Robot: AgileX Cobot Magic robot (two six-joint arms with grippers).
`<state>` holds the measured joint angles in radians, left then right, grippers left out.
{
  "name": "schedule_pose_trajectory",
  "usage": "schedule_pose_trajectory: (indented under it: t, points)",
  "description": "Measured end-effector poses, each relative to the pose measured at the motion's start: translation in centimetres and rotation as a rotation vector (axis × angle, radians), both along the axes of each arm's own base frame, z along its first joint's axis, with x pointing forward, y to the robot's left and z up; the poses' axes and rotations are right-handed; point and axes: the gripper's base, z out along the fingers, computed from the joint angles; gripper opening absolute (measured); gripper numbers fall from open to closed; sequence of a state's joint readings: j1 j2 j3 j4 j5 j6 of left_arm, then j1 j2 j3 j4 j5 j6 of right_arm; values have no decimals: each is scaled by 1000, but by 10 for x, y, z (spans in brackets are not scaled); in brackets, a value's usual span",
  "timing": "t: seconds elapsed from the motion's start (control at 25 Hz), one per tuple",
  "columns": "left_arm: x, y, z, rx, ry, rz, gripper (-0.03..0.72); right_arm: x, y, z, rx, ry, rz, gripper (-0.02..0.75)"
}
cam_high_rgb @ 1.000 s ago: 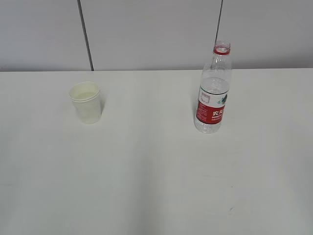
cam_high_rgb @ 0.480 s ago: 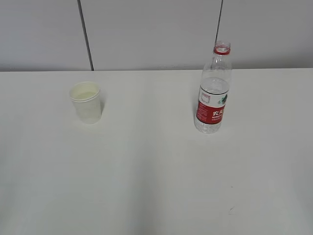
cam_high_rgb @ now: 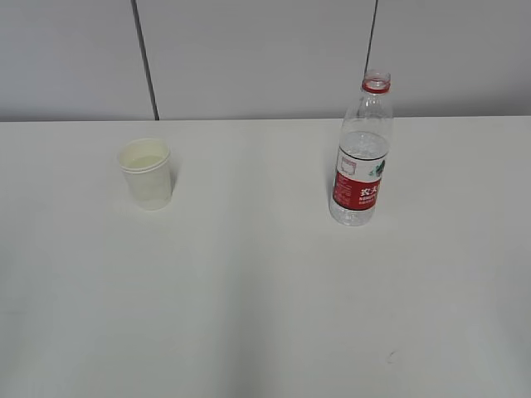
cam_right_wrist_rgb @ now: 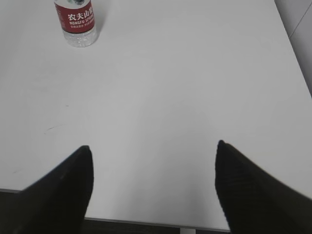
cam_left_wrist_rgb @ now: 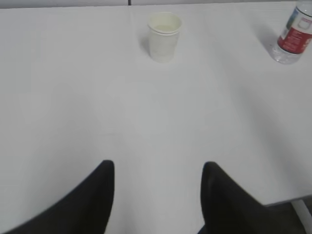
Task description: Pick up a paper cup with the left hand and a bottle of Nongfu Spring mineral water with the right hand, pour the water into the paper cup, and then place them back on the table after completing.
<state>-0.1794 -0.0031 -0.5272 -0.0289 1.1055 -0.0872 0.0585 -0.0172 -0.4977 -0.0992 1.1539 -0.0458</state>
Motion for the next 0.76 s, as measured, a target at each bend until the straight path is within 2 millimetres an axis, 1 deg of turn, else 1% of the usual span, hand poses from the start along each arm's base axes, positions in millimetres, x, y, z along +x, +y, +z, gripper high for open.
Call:
schedule_pose_trajectory:
  t: [0.16, 0.44, 0.76]
  points:
    - [0, -1, 0, 1, -1, 72, 363, 0, 0, 0, -3, -1, -17, 572]
    - [0, -1, 0, 1, -1, 83, 343, 0, 0, 0, -3, -4, -24, 572]
    - [0, -1, 0, 2, -1, 84, 342, 0, 0, 0, -3, -4, -24, 572]
